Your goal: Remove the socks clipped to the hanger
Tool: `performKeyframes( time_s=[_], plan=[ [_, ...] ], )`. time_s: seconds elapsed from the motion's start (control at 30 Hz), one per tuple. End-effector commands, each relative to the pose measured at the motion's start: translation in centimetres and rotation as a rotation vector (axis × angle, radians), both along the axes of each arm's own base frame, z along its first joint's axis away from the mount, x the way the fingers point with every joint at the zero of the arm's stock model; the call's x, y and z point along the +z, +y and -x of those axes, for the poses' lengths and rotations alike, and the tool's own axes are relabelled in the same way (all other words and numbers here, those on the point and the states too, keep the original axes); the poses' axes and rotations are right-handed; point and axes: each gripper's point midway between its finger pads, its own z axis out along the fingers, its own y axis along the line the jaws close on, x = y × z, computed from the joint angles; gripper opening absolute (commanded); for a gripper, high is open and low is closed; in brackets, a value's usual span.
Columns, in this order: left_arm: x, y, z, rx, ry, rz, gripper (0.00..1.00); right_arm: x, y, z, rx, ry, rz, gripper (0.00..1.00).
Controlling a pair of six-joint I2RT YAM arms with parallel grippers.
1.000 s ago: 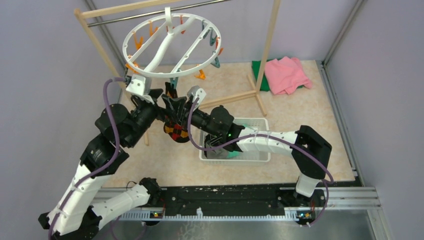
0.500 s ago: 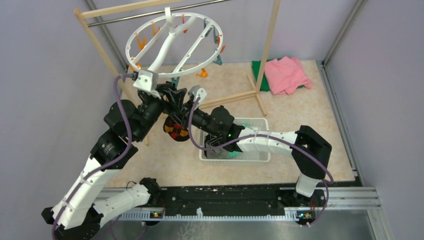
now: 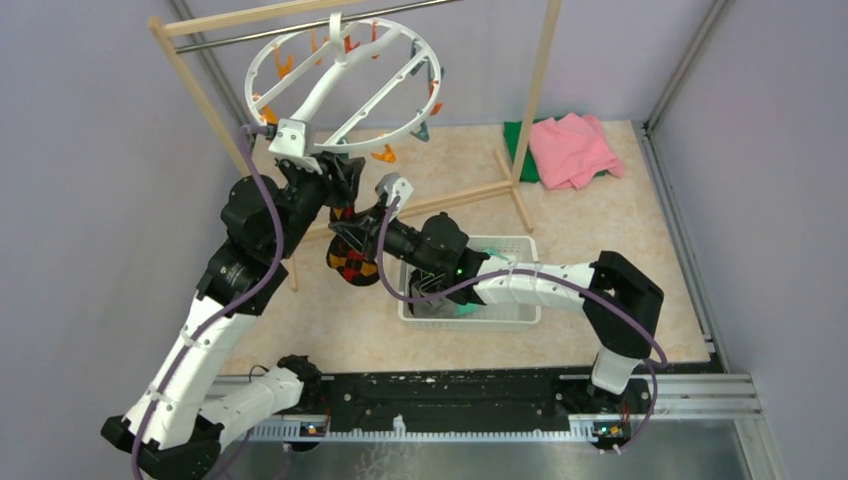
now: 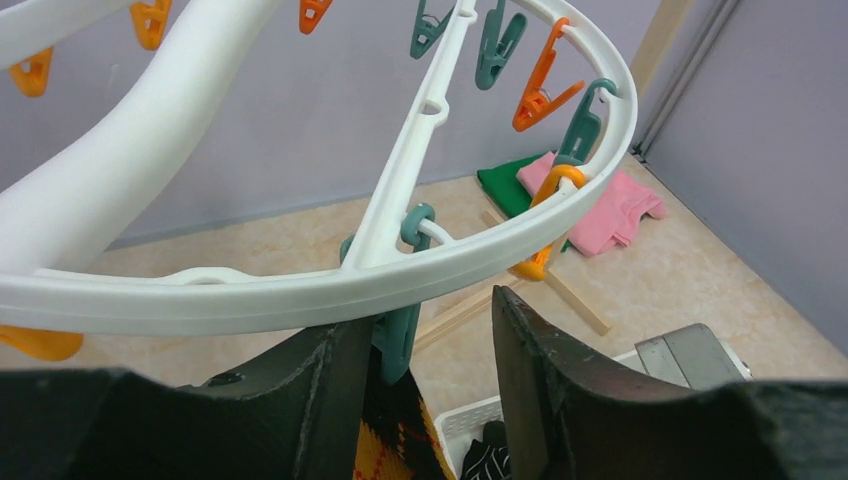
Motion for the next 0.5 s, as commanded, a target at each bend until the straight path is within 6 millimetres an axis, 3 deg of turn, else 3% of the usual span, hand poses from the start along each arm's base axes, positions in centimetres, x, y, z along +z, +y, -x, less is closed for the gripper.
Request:
performKeyframes(
  time_s=[0.0, 0.47],
  plan=[
    [2.12, -0.34, -0.25, -0.046, -0.066, 0.057, 0.53, 2.26, -0.59, 1.38, 0.028, -0.022, -0.059, 0.0],
    [1.72, -1.04, 0.25, -0.093, -0.054, 0.077, 0.35, 2.07, -0.76, 1.45, 0.028, -0.017, -0.063, 0.0]
  ],
)
